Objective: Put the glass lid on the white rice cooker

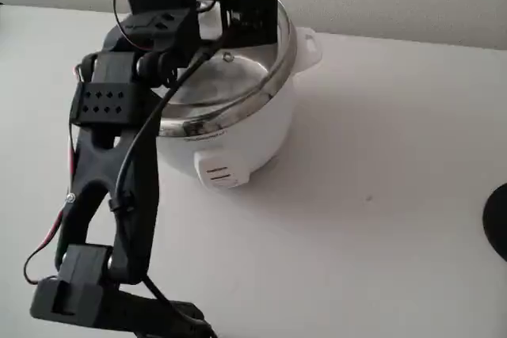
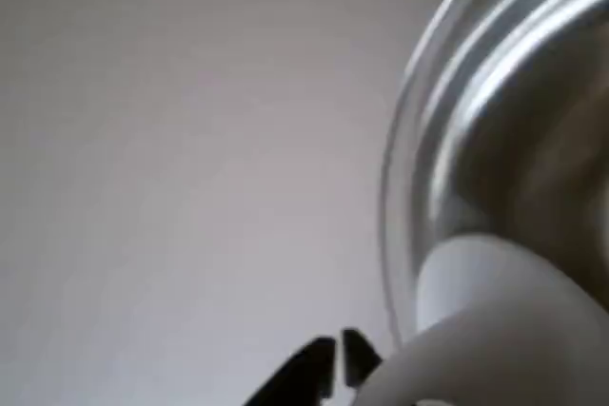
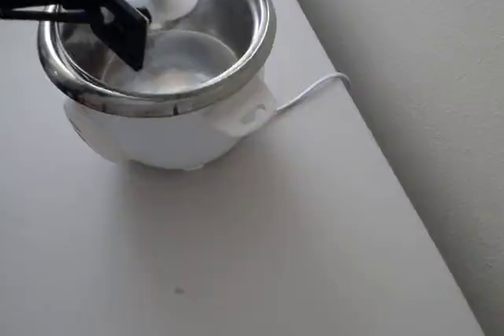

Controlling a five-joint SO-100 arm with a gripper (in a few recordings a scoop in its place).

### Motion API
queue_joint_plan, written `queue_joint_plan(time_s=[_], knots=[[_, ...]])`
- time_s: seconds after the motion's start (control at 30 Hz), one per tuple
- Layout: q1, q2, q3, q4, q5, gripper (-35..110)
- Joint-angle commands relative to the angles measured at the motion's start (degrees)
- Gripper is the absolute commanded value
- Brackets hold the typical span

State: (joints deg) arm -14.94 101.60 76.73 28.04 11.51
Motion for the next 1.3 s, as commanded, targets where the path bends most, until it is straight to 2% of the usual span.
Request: queue_joint_plan(time_s=[0.0, 0.77, 1.0, 1.27], knots=[[-0.62, 2.46, -3.96, -5.19, 1.32, 0], [-3.16, 8.44, 9.76, -7.82, -0.79, 0], [-2.55, 5.89, 4.83, -7.03, -4.39, 0], [-1.93, 0.44, -8.09, 1.23, -5.80, 0]])
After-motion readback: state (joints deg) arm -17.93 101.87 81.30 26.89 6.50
